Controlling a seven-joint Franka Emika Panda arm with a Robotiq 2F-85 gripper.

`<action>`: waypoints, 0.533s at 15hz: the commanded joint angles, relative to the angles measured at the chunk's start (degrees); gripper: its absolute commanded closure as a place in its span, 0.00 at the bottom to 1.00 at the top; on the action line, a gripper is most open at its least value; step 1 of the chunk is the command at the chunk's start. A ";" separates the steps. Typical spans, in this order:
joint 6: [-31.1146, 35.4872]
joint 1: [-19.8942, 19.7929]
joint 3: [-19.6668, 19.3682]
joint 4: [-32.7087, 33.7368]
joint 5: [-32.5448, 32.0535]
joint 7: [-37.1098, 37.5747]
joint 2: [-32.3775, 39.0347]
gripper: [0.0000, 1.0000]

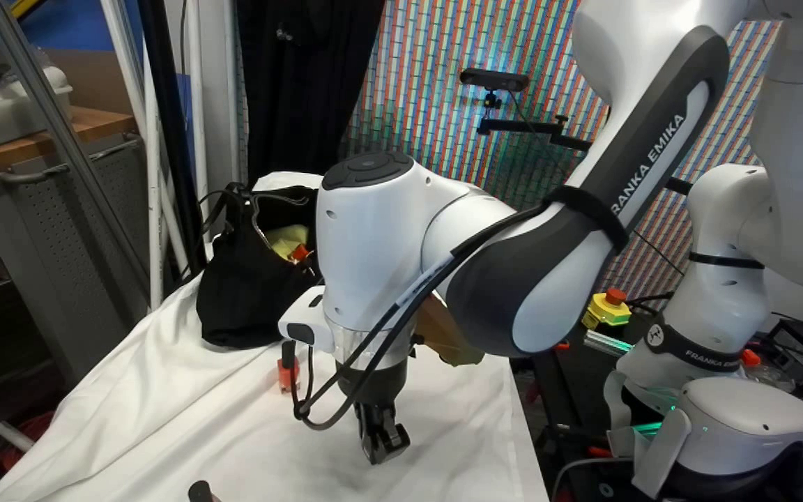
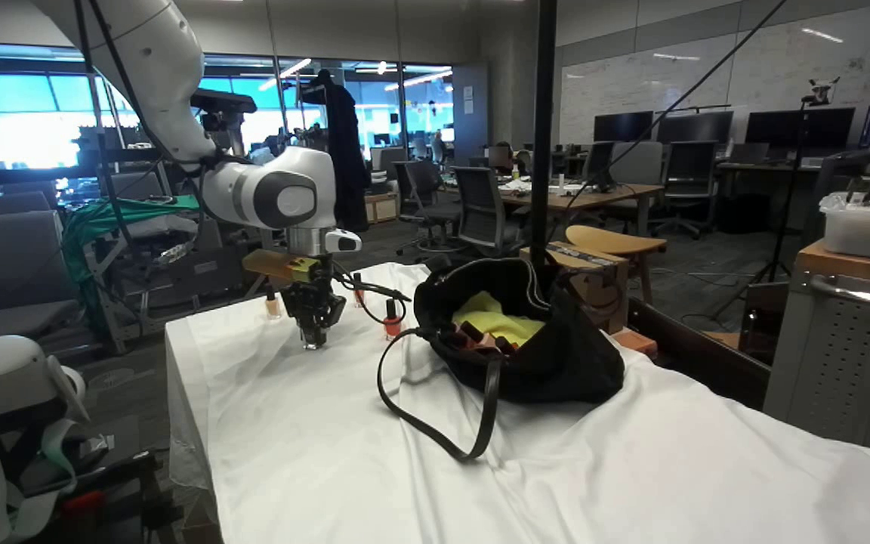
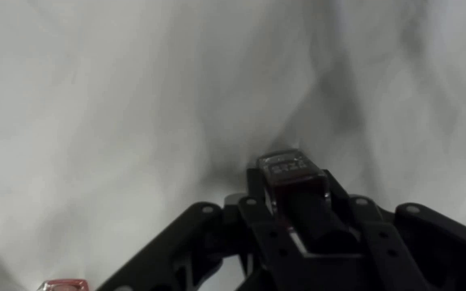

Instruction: Put the nail polish bottles in the bag

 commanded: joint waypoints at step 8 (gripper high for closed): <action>-5.39 1.28 -2.70 0.80 -3.87 2.54 -1.41 0.79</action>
